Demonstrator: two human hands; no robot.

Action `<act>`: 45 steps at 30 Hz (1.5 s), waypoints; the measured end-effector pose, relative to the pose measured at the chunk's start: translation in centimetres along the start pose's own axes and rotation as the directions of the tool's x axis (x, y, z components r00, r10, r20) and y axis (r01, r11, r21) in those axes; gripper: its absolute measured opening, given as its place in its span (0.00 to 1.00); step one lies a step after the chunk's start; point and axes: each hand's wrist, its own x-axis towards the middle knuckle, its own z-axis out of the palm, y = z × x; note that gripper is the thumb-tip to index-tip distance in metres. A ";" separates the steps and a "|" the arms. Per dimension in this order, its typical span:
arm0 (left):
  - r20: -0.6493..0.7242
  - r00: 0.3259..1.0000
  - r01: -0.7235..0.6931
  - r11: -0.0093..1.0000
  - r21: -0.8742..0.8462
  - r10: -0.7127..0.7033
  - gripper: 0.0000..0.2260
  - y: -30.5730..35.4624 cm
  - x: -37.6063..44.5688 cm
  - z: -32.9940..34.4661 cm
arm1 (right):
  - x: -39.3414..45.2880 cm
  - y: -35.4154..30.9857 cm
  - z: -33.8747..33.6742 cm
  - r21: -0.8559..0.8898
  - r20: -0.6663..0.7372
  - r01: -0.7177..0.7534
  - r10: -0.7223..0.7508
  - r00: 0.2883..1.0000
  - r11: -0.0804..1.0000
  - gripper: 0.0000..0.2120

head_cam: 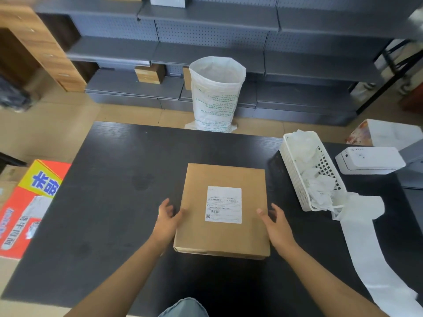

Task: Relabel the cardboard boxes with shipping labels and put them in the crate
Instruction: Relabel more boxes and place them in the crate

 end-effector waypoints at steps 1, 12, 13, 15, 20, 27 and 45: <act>0.084 0.996 0.014 0.999 0.043 -0.017 0.31 -0.3 -0.3 -0.1 | 0.0 0.0 0.1 0.009 0.017 -0.027 0.027 0.999 1.000 0.34; 0.106 0.990 0.080 0.991 0.104 -0.091 0.29 0.8 -1.1 0.3 | -0.7 -0.4 0.5 0.102 0.031 -0.144 0.141 0.990 0.984 0.27; 0.110 0.990 0.075 0.992 0.099 -0.086 0.29 1.2 -1.1 0.3 | -0.9 -0.7 0.5 0.109 0.026 -0.141 0.139 0.990 0.984 0.27; 0.114 0.991 0.059 0.993 0.101 -0.071 0.29 2.3 -1.0 0.2 | -1.2 -1.3 0.3 0.130 0.008 -0.125 0.125 0.992 0.984 0.27; 0.136 0.990 0.016 0.997 0.080 -0.027 0.29 5.8 -0.7 0.3 | -2.0 -3.5 -0.7 0.183 -0.052 -0.080 0.091 0.994 0.980 0.28; 0.215 0.976 -0.060 0.993 0.105 0.036 0.27 11.0 -0.7 1.6 | -3.8 -6.3 -3.6 0.196 -0.122 0.022 0.002 0.993 0.980 0.28; 0.557 0.824 -0.290 0.922 0.255 0.106 0.26 14.1 -15.6 23.9 | -18.7 4.0 -24.7 0.420 -0.515 0.122 0.125 0.848 0.899 0.26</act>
